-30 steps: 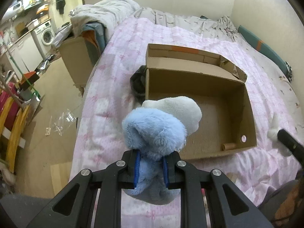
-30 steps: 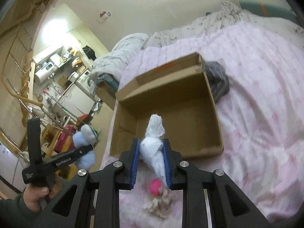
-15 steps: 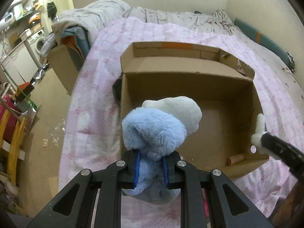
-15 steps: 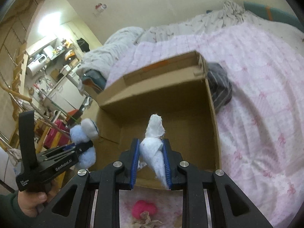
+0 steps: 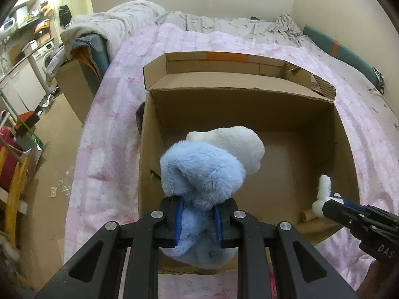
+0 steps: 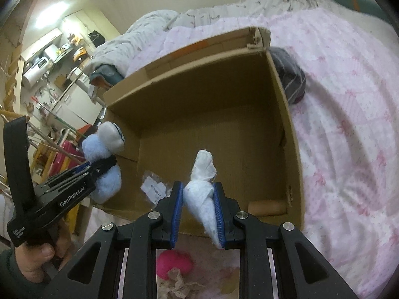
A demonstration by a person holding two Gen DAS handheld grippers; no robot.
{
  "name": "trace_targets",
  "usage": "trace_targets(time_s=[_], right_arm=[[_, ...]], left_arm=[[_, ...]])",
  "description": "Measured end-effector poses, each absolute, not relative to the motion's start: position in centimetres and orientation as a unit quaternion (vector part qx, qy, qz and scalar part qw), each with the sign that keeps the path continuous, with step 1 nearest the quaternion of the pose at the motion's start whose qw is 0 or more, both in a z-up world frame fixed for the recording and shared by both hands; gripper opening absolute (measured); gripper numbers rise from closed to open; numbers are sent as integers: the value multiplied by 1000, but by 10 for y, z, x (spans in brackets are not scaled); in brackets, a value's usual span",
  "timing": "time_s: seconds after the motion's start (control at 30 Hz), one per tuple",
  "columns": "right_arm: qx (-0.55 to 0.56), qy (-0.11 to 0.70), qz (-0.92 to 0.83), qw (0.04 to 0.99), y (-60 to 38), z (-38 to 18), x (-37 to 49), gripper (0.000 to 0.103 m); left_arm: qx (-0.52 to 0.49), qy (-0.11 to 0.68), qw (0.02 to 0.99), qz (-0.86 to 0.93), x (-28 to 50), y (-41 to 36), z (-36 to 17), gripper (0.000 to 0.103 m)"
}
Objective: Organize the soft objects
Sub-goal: 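Lift and carry the blue scrunchie and white sock over the box, then lower both items into the box and open both tools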
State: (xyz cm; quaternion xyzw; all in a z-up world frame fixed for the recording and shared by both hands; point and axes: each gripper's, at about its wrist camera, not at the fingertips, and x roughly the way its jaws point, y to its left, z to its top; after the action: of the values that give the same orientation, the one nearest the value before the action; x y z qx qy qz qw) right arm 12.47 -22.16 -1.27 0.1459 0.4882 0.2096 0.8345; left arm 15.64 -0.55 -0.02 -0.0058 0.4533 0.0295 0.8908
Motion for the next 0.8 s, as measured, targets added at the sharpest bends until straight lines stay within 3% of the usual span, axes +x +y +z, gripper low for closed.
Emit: trace_targets(time_s=[0.5,0.6,0.63,0.67,0.73,0.8], right_arm=[[149,489,204,835,-223,-15,123,26],[145,489,200,837,-221,-15,123,26],[146,490,198,836,-221,-16,124,26],[148,491,198,835,-220,-17,124,26],[156,496,198,831,-221,-19,126,26],[164,498,197,828,-222,-20,126,26]], left_arm=[[-16,465,885,27,154,-2,-3,22],[-18,464,885,28,153,-1,-3,29],[-16,464,885,30,153,-1,-3,38],[-13,464,885,31,153,-2,-3,54],[-5,455,890,30,152,-5,0,68],[2,447,894,31,151,-7,4,68]])
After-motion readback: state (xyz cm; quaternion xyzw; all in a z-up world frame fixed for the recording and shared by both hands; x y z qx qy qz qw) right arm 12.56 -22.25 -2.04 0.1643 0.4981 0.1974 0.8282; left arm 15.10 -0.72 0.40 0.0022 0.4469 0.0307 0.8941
